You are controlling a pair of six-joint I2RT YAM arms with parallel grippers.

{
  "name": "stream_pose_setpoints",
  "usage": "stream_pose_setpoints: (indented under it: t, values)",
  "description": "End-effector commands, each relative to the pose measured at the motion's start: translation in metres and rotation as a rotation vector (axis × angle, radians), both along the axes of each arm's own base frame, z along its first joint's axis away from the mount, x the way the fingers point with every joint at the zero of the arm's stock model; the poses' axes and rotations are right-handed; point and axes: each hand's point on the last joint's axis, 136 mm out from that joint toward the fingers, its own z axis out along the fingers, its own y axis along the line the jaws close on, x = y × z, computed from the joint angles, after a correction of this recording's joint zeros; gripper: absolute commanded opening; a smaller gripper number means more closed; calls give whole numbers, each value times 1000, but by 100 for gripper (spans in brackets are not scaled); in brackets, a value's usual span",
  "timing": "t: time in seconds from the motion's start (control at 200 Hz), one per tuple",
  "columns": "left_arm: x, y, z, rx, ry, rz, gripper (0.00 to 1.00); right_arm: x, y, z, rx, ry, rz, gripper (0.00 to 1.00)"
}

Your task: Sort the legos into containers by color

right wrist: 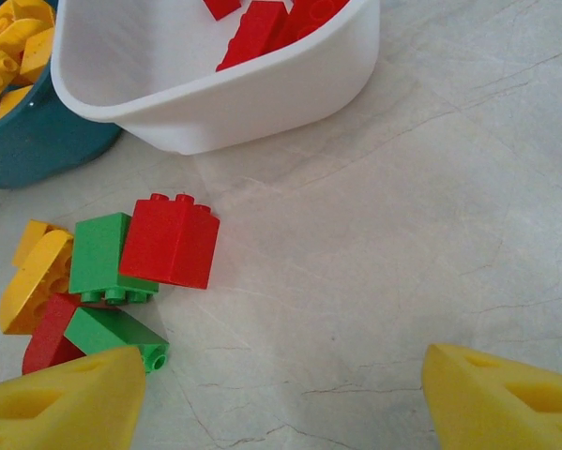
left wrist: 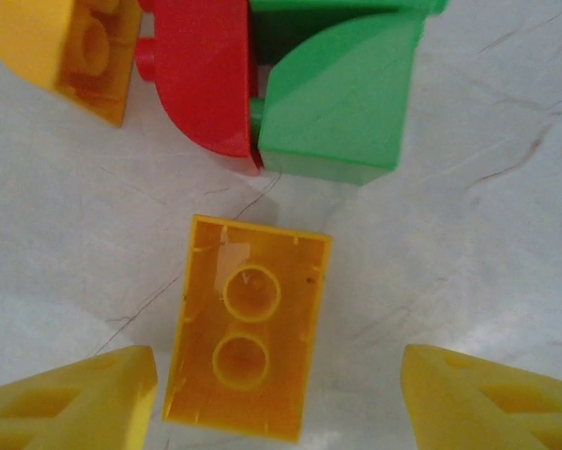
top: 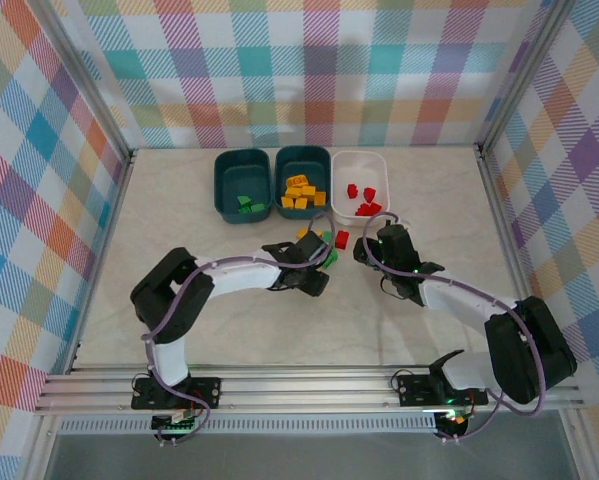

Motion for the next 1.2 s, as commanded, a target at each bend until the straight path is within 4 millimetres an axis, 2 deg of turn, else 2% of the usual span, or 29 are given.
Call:
stream_pose_setpoints:
  t: [0.0, 0.065, 0.155, 0.265, 0.39, 0.46, 0.555, 0.655, 0.755, 0.83, 0.885, 1.005, 1.095, 1.155, 1.195]
  values:
    - [15, -5, 7, 13, -53, -16, 67, 1, 1, -3, 0, 8, -6, 78]
    - [16, -6, 5, 13, -54, -14, 62, 1, 1, -4, -2, 11, -5, 78]
    - [16, -7, 4, 10, -44, -19, 46, 2, 2, -4, 2, 13, -2, 78]
    - [11, -5, 4, 4, -32, -26, 40, 2, 3, -5, 4, 18, 1, 78]
    - [4, 6, 6, 28, -26, -20, 34, 3, 4, -6, 6, 21, 3, 78]
    - [-2, 12, 19, 24, -24, -8, 32, 3, 6, -6, 11, 23, 6, 78]
    - [-2, 22, 60, -24, -97, 34, 30, 3, 6, -7, 12, 24, 7, 78]
    - [24, 44, 108, -55, -203, 142, 30, 4, 7, -8, 17, 25, 7, 78]
    - [66, 70, 134, -90, -204, 315, 27, 6, 10, -11, 24, 38, 12, 78]
    - [98, 82, 136, -105, -167, 406, 27, 6, 9, -12, 14, 45, 6, 78]
    - [121, 86, 130, -100, -127, 454, 26, 6, 9, -10, 16, 37, 4, 78]
    - [165, 75, 119, -110, -73, 476, 24, 5, 11, -9, 27, 30, 19, 78]
    - [190, 61, 110, -144, -42, 468, 24, 6, 34, 0, 95, -3, 138, 78]
    - [202, 51, 106, -160, -41, 457, 25, 4, 56, 14, 180, -67, 251, 79]
    - [208, 45, 103, -175, -36, 449, 26, 1, 63, 22, 218, -104, 293, 80]
